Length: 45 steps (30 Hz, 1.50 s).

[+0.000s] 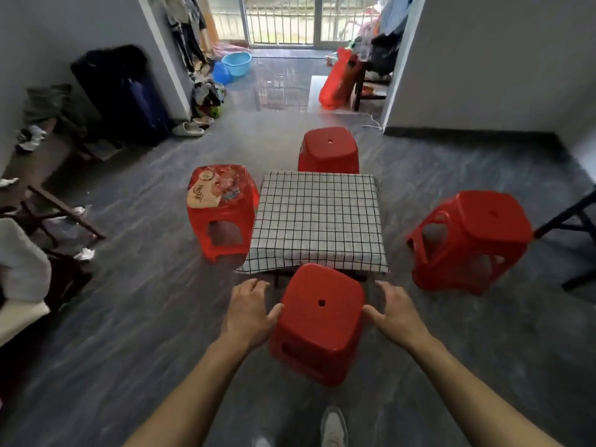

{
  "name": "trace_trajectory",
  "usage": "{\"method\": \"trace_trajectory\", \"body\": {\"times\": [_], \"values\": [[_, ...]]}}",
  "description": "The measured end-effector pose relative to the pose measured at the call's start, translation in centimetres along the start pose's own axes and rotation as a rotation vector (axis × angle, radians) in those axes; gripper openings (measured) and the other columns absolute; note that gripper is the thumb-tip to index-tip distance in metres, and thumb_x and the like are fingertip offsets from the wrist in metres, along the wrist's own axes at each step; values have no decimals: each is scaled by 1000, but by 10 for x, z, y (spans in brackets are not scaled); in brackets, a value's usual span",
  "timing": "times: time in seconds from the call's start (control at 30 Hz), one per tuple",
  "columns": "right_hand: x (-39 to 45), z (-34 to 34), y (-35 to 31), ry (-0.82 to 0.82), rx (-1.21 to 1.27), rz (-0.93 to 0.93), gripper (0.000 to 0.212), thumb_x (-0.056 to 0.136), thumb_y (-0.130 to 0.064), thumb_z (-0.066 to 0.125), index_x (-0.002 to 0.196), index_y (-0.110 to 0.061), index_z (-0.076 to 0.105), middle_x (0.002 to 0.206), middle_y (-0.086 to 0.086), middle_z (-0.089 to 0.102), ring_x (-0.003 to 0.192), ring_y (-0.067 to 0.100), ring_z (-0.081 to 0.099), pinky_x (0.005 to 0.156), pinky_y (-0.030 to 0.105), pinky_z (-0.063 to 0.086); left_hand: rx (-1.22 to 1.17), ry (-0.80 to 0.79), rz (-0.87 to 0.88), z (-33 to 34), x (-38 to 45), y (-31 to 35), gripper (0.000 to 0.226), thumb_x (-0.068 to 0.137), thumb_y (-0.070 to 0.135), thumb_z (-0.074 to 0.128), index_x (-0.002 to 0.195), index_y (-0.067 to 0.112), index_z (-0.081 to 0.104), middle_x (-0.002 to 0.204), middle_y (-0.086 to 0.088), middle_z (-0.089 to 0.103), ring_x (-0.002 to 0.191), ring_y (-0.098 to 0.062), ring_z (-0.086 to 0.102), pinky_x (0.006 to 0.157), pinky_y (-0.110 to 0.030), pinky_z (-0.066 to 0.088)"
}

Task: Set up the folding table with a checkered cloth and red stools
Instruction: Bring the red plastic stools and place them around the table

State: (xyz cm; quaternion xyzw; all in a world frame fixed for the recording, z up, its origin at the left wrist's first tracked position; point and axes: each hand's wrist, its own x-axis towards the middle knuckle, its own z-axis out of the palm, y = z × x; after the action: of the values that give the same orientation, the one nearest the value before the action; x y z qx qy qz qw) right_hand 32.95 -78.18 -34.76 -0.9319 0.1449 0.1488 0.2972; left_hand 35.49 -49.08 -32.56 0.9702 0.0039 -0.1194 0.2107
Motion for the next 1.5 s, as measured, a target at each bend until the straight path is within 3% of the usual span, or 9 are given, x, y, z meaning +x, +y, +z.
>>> {"method": "trace_trajectory", "body": {"times": [0.37, 0.57, 0.73, 0.87, 1.03, 1.17, 1.23, 1.37, 1.5], "values": [[63, 132, 26, -36, 67, 322, 71, 87, -39, 69, 146, -15, 38, 142, 12, 46, 130, 24, 45, 107, 31, 34, -5, -297, 123, 126, 141, -70, 56, 88, 47, 61, 135, 19, 49, 142, -6, 43, 131, -26, 34, 110, -37, 34], [113, 215, 68, -28, 75, 357, 85, 83, -41, 73, 151, -16, 28, 146, 11, 40, 135, 23, 39, 111, 34, 32, -38, -345, 162, 216, 199, -90, 57, 88, 46, 60, 138, 23, 44, 140, -1, 42, 128, -23, 35, 107, -39, 37], [160, 259, 99, 6, 80, 381, 112, 70, -48, 83, 154, -24, 13, 155, 11, 22, 140, 31, 30, 116, 47, 31, -54, -383, 176, 274, 219, -107, 83, 80, 53, 67, 148, 35, 23, 151, -5, 28, 135, -27, 31, 108, -47, 39], [185, 278, 116, 7, 76, 482, 138, 59, -54, 87, 155, -18, -6, 159, 14, 8, 144, 34, 23, 116, 49, 29, 29, -410, 128, 299, 232, -117, 103, 74, 58, 72, 151, 40, 5, 156, -8, 13, 140, -30, 20, 110, -50, 36], [191, 299, 133, -17, 72, 490, 145, 58, -46, 91, 153, -17, -15, 159, 15, 1, 144, 36, 22, 116, 49, 30, 45, -409, 75, 324, 235, -127, 112, 69, 58, 75, 148, 44, -3, 134, -14, 37, 122, -32, 41, 101, -47, 42], [190, 299, 140, 10, 63, 422, 146, 55, -45, 93, 154, -17, -10, 159, 14, 4, 144, 33, 23, 117, 45, 29, -5, -365, 51, 325, 229, -129, 113, 65, 58, 77, 147, 46, 0, 127, -14, 38, 118, -32, 43, 99, -48, 45], [190, 295, 143, -6, 48, 375, 144, 55, -43, 93, 155, -23, -9, 159, 11, 4, 144, 32, 23, 117, 47, 29, -17, -366, 30, 326, 215, -129, 115, 65, 57, 78, 147, 44, -2, 127, -14, 37, 117, -32, 42, 99, -48, 45], [192, 280, 150, -82, 27, 280, 142, 54, -37, 94, 147, -55, -12, 156, 3, 7, 143, 31, 23, 113, 55, 33, -26, -403, 9, 328, 183, -136, 119, 66, 54, 80, 147, 42, -6, 125, -12, 38, 112, -30, 48, 96, -47, 48], [189, 275, 156, -99, 29, 308, 150, 51, -45, 93, 147, -48, -22, 154, 5, 12, 141, 30, 27, 112, 55, 34, -64, -364, 11, 325, 188, -138, 105, 68, 52, 79, 145, 40, 8, 124, -11, 43, 108, -30, 53, 91, -44, 49]]}}
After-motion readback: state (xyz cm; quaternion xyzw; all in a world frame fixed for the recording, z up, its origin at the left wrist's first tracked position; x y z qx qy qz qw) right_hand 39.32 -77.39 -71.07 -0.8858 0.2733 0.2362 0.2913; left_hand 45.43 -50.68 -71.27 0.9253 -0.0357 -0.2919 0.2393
